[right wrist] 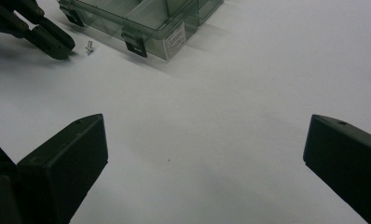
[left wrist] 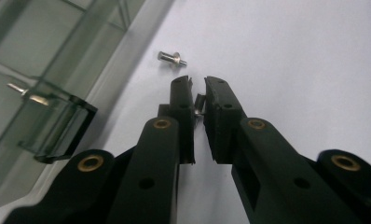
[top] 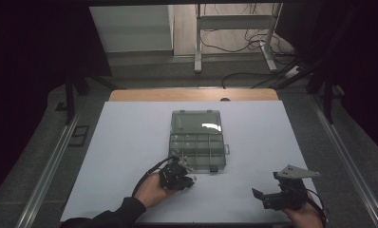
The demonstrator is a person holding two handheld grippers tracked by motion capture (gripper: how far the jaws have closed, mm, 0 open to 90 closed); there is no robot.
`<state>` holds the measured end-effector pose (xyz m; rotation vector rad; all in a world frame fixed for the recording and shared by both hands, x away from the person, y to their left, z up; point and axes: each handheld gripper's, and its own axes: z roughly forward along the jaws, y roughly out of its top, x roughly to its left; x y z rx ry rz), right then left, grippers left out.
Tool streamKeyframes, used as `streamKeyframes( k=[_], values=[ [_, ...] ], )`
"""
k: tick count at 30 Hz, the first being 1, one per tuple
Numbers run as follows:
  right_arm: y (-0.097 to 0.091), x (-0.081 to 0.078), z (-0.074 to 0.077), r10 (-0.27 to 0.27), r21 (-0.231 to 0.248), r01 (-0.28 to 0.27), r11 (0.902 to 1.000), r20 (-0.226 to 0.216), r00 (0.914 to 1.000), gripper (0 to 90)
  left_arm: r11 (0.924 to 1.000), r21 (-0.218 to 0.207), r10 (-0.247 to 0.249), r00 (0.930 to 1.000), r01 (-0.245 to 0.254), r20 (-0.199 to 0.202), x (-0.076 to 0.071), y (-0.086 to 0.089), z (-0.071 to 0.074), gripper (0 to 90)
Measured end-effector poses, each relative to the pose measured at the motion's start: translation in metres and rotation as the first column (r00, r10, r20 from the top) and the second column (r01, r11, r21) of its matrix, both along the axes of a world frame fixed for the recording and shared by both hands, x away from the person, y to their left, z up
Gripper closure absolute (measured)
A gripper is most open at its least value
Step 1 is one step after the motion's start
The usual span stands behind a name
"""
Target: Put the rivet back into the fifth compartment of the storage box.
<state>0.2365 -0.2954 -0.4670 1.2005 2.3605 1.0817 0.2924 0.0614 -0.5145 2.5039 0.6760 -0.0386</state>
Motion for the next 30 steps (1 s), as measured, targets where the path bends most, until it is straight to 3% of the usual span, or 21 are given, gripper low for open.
streamKeyframes(
  k=[5,16,30],
  values=[
    [-0.001,0.0,0.0,0.0,0.007,0.0,1.0,0.001,1.0,0.0,0.9976,-0.06,0.033,0.9989,-0.035,-0.033,0.003,0.006,0.006,83.0],
    [-0.001,0.0,0.0,0.004,0.007,-0.004,1.0,0.002,1.0,0.0,0.9956,-0.079,0.049,0.9987,-0.05,-0.013,0.003,0.014,0.018,83.0],
    [0.0,0.0,0.0,0.008,0.004,-0.008,1.0,-0.002,1.0,0.0,0.9876,-0.114,0.11,0.9938,-0.108,0.016,0.007,0.03,0.033,82.9]
  ],
)
